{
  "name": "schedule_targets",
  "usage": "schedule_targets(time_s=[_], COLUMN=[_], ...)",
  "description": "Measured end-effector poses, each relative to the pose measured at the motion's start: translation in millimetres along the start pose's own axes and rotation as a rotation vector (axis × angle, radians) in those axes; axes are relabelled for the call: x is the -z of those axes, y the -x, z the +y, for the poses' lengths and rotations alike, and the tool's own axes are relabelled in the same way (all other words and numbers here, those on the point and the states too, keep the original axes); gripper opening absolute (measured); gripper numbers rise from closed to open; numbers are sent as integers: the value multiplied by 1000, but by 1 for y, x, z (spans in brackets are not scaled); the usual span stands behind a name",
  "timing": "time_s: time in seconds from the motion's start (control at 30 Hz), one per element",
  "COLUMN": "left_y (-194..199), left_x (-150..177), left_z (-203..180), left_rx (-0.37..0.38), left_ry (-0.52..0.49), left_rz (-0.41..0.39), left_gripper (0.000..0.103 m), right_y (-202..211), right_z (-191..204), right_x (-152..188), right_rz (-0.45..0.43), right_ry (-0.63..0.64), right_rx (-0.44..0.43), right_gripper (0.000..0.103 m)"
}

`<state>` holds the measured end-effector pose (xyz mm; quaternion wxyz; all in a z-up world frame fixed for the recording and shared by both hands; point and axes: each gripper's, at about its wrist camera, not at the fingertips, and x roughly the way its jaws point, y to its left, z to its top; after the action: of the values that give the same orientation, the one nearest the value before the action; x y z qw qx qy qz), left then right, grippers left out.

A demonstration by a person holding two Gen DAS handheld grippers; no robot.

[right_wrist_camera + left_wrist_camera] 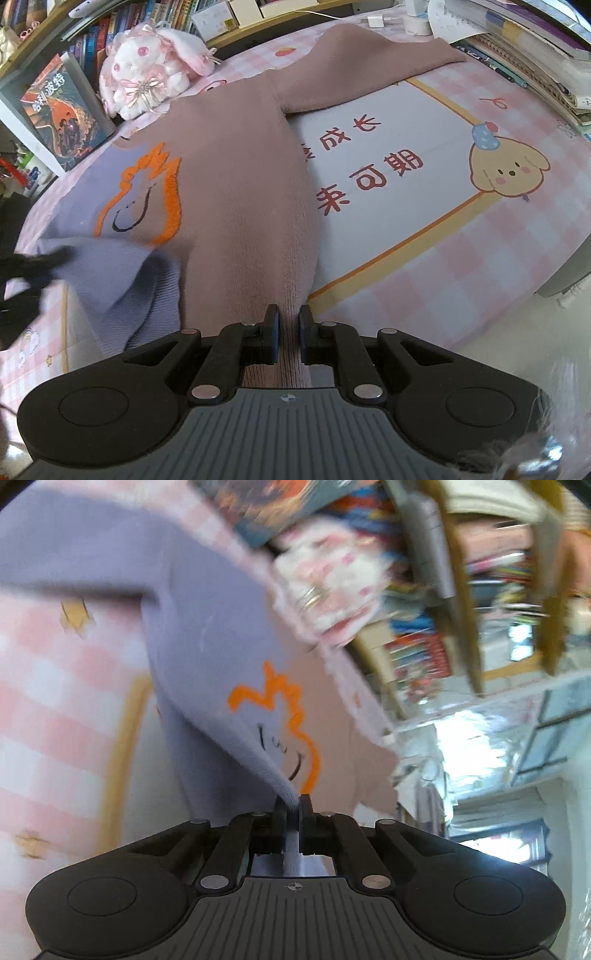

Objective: Fold clothes

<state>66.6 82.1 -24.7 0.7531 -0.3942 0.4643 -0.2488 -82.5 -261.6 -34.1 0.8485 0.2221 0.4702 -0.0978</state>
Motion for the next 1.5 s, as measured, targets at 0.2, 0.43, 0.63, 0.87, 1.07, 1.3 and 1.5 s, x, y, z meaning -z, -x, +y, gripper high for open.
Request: schedule_targets(time_s=[0.2,0.43,0.63,0.87,1.07,1.3,1.5], left_y=[64,83,90,90,78,69,62], left_x=[12,34,38,34,29,33,35], left_z=[40,64,59,61,52,41,35], left_rx=[-170,-336,-371,-386,-404,-443,-449], left_ry=[-27,-68,-115,-119,-161,-233,-270], left_rz=[5,45,11,-10,-13,-11,-10], left_gripper=[3,1,0,2,2,1,1], right_y=[-3,-7,-21,-13,-6,-15,-16], right_z=[0,9,17,35,43,7,11], right_x=[0,3,-10,-7,11,-3,0], right_rz=[-23,-61,-102,-54,7,-39,-59], right_ry=[25,105,176,253,309,158,195], right_rx=[25,59,84,-21,-79,14,35], right_gripper=[10,10,10,10,9,10,10])
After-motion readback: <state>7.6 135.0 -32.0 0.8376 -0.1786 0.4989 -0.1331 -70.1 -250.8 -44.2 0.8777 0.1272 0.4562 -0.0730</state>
